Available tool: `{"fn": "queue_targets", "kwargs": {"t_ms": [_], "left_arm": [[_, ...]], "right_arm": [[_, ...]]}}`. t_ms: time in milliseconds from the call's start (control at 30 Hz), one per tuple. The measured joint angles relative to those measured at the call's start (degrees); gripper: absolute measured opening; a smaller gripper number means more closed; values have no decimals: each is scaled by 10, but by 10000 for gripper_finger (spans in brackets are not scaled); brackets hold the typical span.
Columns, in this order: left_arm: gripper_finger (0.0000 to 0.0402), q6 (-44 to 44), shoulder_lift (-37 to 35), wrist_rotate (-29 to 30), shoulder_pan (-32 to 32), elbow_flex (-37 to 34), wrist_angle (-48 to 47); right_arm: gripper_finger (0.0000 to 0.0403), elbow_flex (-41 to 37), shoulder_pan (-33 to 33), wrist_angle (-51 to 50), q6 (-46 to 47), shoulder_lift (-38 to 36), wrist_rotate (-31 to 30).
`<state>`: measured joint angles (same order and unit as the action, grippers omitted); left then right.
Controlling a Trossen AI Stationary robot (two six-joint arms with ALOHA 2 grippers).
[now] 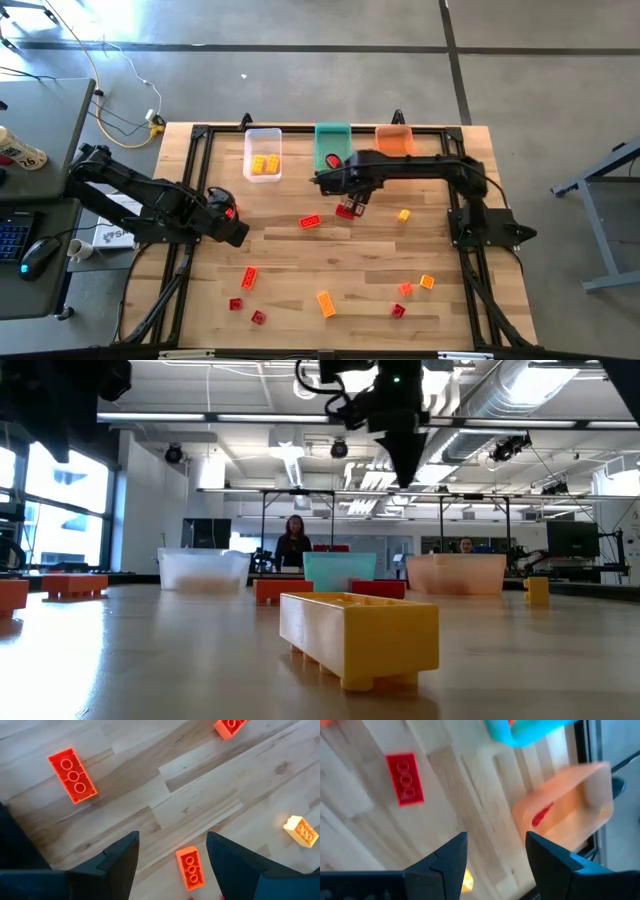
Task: Sort & place blocks by color
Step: Put the yellow game piece into the transparent bin
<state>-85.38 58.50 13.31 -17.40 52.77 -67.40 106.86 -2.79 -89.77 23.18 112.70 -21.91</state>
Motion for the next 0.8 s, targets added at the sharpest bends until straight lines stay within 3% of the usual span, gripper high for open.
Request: {"fn": "queue_targets", "kwargs": {"t_ms": [433,800], "left_arm": [[220,37,0,41,35,0,1],[220,92,0,41,64,0,14]], "right_arm": [[188,-221,21,64,163,-172,49],[188,-383,25,151,371,-281,84]]}}
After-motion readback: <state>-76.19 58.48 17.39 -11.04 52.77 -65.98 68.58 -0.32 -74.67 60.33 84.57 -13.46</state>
